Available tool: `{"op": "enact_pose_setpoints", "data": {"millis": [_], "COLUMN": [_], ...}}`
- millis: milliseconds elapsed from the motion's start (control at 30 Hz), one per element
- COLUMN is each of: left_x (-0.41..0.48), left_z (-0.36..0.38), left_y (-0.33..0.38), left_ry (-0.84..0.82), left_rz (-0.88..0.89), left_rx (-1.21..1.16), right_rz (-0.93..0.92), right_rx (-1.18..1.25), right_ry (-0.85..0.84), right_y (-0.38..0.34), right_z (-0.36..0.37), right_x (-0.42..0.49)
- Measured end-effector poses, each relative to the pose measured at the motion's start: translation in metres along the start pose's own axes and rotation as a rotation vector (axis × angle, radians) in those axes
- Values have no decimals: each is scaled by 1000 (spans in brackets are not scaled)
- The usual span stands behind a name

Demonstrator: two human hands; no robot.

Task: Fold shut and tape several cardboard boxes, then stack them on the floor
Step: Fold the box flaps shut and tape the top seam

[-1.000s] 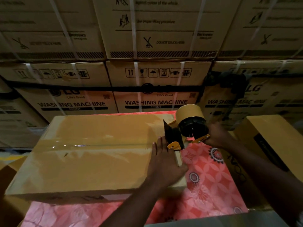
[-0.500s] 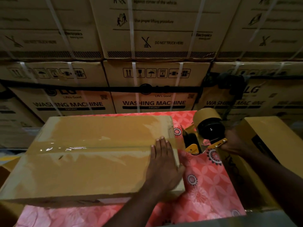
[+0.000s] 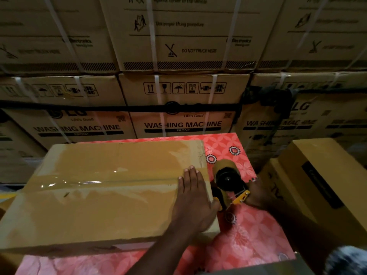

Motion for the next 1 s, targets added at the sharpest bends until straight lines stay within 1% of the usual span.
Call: {"op": "enact_pose_setpoints", "data": {"millis": [33, 67, 100, 133, 167, 200, 233, 267, 300, 333, 367, 400, 467, 500, 533, 567, 600, 633, 667, 700, 733, 800, 867, 933, 1000], "left_x": [0, 1, 1, 1, 1, 1, 1, 0, 0, 0, 0, 1, 3, 3, 3, 3, 3, 3, 3, 3, 3, 0, -4, -8, -13], "left_z": [-2, -2, -3, -2, -1, -1, -3, -3, -3, -2, -3, -3, -3, -4, -5, -4, -2, -1, -1, -2, -3, -6, -9, -12, -17], "left_y": [0, 0, 1, 0, 0, -1, -1, -1, 0, 0, -1, -1, -3, -3, -2, 1, 4, 8, 10, 10, 9, 5, -6, -22, -42], "left_ry": [10, 14, 7, -8, -23, -30, -29, -31, -40, -47, -49, -45, -37, -30, -24, -26, -37, -47, -51, -52, -59, -78, -89, -83, -75], "left_rz": [0, 1, 1, -1, -3, -5, -7, -9, -12, -13, -14, -17, -25, -23, -12, 14, 50, 85, 107, 118, 128, 160, 157, 126, 90], "left_rx": [0, 0, -2, -5, -7, -9, -15, -22, -29, -30, -28, -24, -19, -12, -3, 4, 4, -4, -20, -40, -59, -51, 8, 33, 25], "right_rz": [102, 102, 288, 595, 739, 656, 460, 311, 385, 449, 413, 340, 248, 171, 104, 45, -36, -121, -201, -276, -342, -378, -311, -225, -203], "right_rx": [124, 273, 529, 688, 781, 827, 904, 913, 883, 823, 893, 858, 609, 406, 247, 167, 194, 359, 553, 700, 791, 799, 856, 924, 861], "right_ry": [13, 80, 286, 431, 348, 194, -4, -97, -168, -143, -166, -173, -195, -202, -131, -1, 198, 361, 473, 503, 484, 382, 313, 273, 218], "right_y": [3, 27, 60, 92, 94, 90, 63, 49, 38, 43, 43, 43, 15, 0, -16, -37, -63, -88, -104, -126, -147, -179, -184, -166, -161], "right_z": [20, 51, 61, 82, 119, 151, 172, 173, 175, 178, 187, 191, 153, 129, 97, 55, 12, -19, -35, -46, -49, -34, -14, 3, 2], "right_x": [4, 9, 28, 32, 30, 25, 12, 0, -11, -20, -15, -9, -25, -32, -41, -53, -66, -77, -83, -87, -85, -72, -60, -46, -50]}}
Point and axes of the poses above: each hand's wrist, its own x-axis towards the middle knuckle, its own z-axis out of the palm, y = z × x, the point moved 9 cm from there along x, towards the middle knuckle, and after that the axes turned 6 degrees about -x, right-handed, at the moved point
